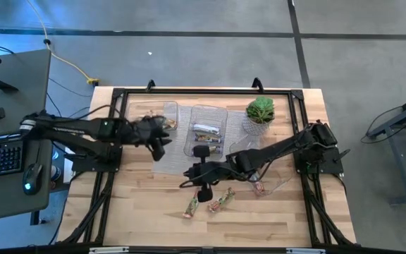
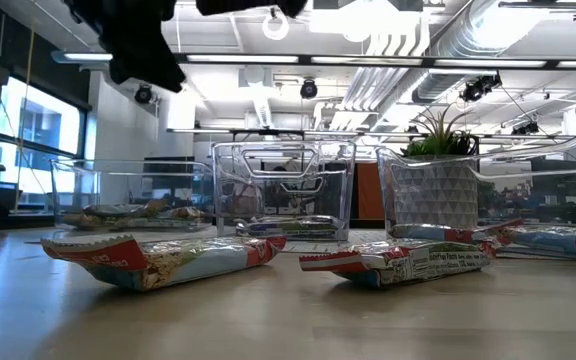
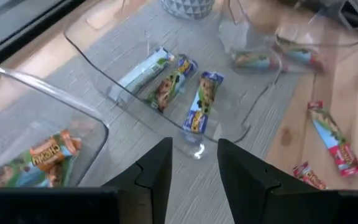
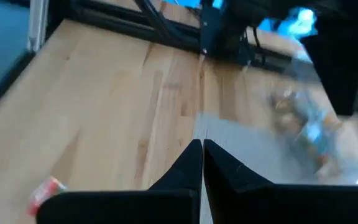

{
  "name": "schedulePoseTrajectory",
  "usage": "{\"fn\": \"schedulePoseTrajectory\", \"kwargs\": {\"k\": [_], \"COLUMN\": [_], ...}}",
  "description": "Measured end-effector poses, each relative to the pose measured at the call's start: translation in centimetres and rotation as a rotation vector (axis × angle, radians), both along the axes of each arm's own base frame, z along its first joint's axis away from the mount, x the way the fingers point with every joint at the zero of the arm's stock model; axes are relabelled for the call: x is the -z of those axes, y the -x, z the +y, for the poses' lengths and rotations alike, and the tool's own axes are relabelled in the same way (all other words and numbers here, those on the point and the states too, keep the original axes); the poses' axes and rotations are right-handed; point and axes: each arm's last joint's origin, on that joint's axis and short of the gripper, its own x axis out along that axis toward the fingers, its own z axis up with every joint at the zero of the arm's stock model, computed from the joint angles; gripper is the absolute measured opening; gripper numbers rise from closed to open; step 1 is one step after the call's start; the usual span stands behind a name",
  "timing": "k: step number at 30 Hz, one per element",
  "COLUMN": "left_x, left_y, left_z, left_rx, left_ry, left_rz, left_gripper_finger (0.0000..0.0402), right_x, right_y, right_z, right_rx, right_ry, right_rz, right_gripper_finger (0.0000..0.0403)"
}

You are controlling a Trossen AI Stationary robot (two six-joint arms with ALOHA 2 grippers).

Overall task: Pick and place Granola Bars by type
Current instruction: Put the red granola bar into the right transparent bin

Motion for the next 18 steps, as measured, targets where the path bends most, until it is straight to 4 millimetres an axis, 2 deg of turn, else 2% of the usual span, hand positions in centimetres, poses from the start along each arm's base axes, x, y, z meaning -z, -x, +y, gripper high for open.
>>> {"fn": "schedulePoseTrajectory", "kwargs": {"k": [3, 7, 9, 13, 18], "left_x": [0.5, 0.7, 0.7, 0.7, 0.8], "left_y": [0.1, 0.1, 0.1, 0.0, -0.1], "left_z": [-0.8, -1.3, -1.3, -1.3, -1.3], "left_rx": [-0.001, 0.002, -0.004, -0.007, -0.008], "left_ry": [-0.018, -0.016, -0.006, -0.006, -0.007], "left_rz": [0.010, -0.001, -0.007, -0.003, 0.001], "left_gripper_finger": [0.0124, 0.0124, 0.0124, 0.0124, 0.0124], "right_x": [0.4, 0.6, 1.2, 2.7, 2.9], "right_y": [0.3, 0.5, 1.0, 2.1, 3.0], "right_z": [0.3, 0.4, 0.4, 1.1, 2.8], "right_rx": [0.049, 0.025, -0.053, -0.273, -0.286], "right_ry": [-0.208, -0.249, -0.239, -0.113, -0.015], "right_rz": [0.052, 0.096, 0.197, 0.367, 0.379], "right_gripper_finger": [0.0000, 0.0000, 0.0000, 0.0000, 0.0000]}}
